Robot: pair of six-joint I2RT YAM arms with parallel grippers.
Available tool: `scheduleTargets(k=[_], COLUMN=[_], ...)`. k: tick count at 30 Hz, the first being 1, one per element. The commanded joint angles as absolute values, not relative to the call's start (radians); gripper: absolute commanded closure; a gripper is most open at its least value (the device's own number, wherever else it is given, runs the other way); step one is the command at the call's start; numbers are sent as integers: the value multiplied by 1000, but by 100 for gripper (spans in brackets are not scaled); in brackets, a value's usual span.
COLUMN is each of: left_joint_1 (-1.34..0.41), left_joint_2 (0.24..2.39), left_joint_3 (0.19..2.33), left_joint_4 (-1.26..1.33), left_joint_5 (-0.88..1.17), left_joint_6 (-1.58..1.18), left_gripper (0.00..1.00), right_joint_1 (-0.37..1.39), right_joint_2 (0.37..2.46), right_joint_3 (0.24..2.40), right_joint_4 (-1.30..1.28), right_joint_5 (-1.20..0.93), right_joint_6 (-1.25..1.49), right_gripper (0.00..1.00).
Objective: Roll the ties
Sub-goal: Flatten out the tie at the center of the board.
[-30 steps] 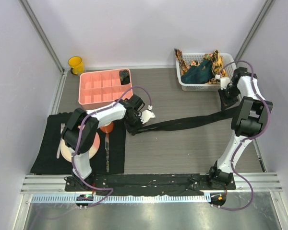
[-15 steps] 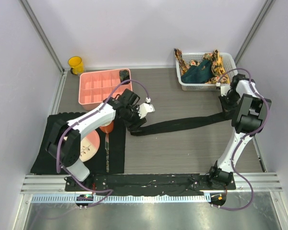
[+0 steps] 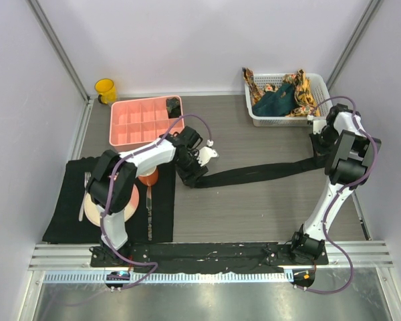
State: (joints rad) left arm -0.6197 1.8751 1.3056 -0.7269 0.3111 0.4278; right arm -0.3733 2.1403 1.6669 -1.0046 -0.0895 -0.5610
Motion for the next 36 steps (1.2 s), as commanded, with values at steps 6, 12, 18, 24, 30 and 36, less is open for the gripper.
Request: scheduleTargets(k=[6, 12, 18, 24, 30, 36], left_joint_1=[-618, -618, -618, -630, -655, -657], left_joint_2=[1841, 1729, 1655, 1648, 1646, 1658], left_joint_3=[1344, 1261, 1169, 1121, 1106, 1238], left_joint_4=[-707, -680, -649, -666, -687, -758], left_joint_5=[364, 348, 356, 362, 310, 340], left_joint_6=[416, 538, 638, 741, 819, 698], left_gripper=[78, 100, 100, 99, 84, 21], right_joint_1=[-379, -414, -428, -428, -428, -428], right_joint_2=[2131, 2151, 2158, 2184, 2204, 2177], right_joint_3=[1710, 1782, 1779, 1773, 1798, 1801], right_joint_4=[-1040, -1091, -1114, -1103, -1094, -1111], right_joint_5=[-118, -133, -150, -163, -152, -156], right_joint_6=[-548, -548, -569, -555, -557, -595], right_gripper=[99, 99, 99, 99, 99, 80])
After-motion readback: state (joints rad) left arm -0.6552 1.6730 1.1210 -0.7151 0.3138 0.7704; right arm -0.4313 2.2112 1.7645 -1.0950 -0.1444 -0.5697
